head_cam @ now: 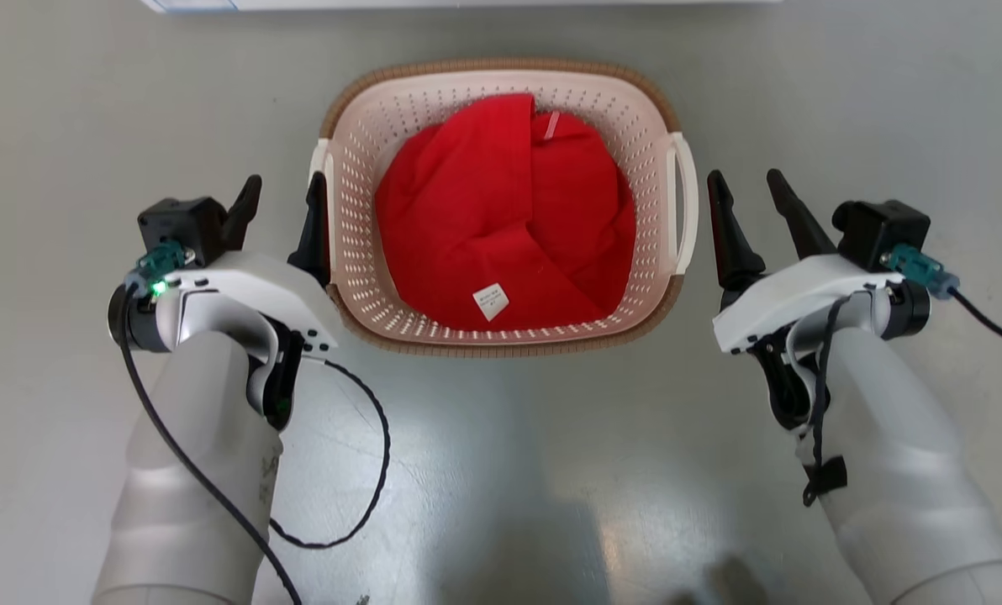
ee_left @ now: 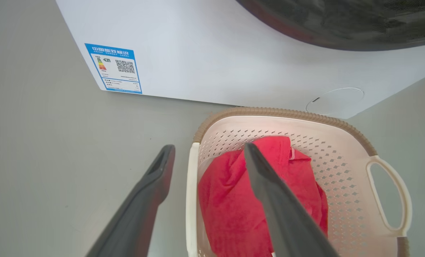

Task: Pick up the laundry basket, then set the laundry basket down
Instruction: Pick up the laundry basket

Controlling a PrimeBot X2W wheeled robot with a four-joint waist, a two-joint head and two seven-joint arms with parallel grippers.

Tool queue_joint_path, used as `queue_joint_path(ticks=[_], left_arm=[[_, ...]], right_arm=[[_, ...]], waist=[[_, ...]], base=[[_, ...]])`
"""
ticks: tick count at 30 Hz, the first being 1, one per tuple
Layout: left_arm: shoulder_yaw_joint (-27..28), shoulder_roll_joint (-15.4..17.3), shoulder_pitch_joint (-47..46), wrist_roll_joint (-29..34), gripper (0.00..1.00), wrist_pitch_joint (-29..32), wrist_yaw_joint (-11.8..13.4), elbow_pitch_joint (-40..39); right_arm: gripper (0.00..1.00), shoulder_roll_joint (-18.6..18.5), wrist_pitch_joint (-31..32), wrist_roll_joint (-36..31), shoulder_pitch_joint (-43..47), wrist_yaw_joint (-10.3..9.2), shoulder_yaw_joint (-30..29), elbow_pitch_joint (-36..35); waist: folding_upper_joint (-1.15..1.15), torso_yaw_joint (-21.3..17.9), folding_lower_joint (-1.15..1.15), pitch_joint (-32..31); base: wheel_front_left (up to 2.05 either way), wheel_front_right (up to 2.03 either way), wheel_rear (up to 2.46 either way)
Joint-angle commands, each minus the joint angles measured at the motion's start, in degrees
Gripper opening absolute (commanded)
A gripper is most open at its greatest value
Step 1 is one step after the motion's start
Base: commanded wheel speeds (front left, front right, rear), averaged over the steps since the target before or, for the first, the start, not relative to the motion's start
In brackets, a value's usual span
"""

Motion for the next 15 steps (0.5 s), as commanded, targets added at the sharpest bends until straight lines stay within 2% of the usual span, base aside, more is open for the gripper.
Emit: queue_joint_path(ticks=[1, 15], left_arm=[[0.9, 1.6, -0.6, 0.3, 1.0, -0.3, -0.3, 0.1], [1.1, 2.9, -9.0, 0.5, 1.0, -0.3, -0.3, 10.6]], right_arm=[[1.0, 0.5, -0.5, 0.4, -0.3, 0.41, 1.2, 0.2], [1.0, 0.5, -0.5, 1.8, -7.2, 0.41, 1.9, 7.5]], waist=[[0.0, -0.1, 0.0, 1.1], [0.0, -0.4, 0.0, 7.1]], base=[[0.0, 0.0, 0.0], [0.0, 0.0, 0.0]])
